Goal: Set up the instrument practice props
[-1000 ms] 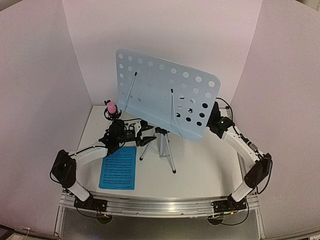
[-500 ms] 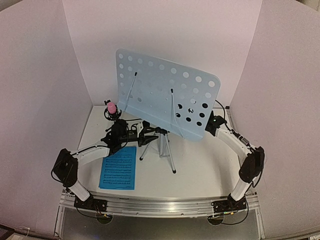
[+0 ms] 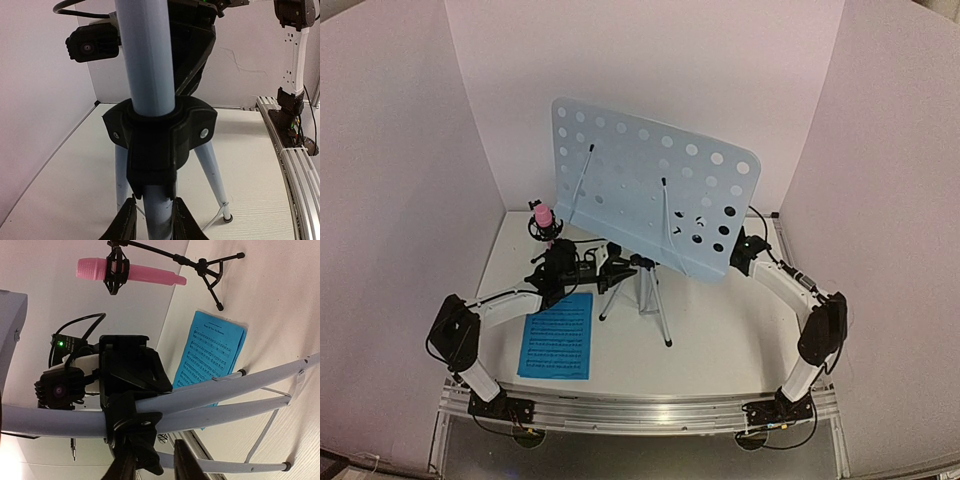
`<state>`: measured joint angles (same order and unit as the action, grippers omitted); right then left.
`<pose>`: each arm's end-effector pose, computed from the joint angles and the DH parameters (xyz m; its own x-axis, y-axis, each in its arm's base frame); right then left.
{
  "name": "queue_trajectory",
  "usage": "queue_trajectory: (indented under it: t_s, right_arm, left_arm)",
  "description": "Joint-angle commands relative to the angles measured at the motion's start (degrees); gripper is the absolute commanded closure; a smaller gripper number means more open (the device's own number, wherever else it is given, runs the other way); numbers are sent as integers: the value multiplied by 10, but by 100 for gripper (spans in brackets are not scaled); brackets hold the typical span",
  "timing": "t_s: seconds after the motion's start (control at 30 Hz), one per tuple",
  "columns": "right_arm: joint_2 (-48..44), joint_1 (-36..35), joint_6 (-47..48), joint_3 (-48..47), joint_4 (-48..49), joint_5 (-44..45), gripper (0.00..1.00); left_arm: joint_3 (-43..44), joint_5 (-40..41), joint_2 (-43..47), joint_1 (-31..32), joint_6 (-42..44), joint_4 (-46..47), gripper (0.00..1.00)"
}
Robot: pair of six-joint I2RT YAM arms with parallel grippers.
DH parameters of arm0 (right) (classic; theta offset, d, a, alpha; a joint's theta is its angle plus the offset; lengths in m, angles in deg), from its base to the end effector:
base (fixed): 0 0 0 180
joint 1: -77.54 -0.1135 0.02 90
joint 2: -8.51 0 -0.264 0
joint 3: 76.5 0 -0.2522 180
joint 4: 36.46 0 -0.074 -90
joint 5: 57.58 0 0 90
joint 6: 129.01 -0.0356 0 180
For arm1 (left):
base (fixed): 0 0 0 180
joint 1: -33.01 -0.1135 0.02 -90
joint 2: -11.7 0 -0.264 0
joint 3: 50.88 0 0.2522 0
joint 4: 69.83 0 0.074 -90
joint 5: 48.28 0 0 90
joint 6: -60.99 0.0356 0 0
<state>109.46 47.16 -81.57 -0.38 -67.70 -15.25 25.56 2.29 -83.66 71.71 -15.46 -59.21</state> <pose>0.3389 0.2292 0.3391 -0.9115 -0.0064 -0.4113 -0.3877 0.3477 0.8537 0.2853 -0.2575 0.2799 0.1185 0.1369 -0.9835 0.9727 0.1829 0.1427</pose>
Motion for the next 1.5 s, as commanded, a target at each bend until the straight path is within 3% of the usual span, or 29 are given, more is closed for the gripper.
queue_trajectory:
  t_s: [0.0,0.17,0.37,0.5,0.73,0.77,0.83,0.9,1.03,1.23,1.3,1.4,1.47]
  right_arm:
    - [-3,-6,-21,-2,14,-19,85]
    - [-11,-7,-63,14,21,-20,98]
    - [-11,-7,-255,57,41,0,100]
    - [-22,-7,-424,96,147,30,100]
    - [-59,-8,-585,130,161,141,100]
    - [-65,-7,-599,136,163,153,98]
    - [-66,-8,-604,132,165,157,79]
    - [-57,-7,-584,110,165,146,59]
    - [-57,-5,-524,86,164,126,40]
    - [-123,39,-370,154,164,143,34]
    - [-148,59,-253,171,164,163,34]
    - [-203,63,63,208,175,225,29]
    - [-238,63,220,263,222,273,28]
  left_arm:
    - [11,-9,0,3,7,16,85]
    - [10,-11,-1,5,9,16,99]
    - [11,-9,-4,6,7,14,100]
    - [12,-3,-2,6,5,9,100]
    - [10,-1,-6,7,4,19,100]
    - [10,0,-6,7,4,20,100]
    - [9,1,-6,7,4,21,100]
    - [9,1,-6,7,3,20,100]
    - [6,-4,-4,7,4,20,100]
    - [5,-13,-7,7,6,31,100]
    - [3,-14,-8,7,3,41,100]
    - [0,-14,-9,7,-7,59,100]
    - [0,-11,-8,7,-10,66,100]
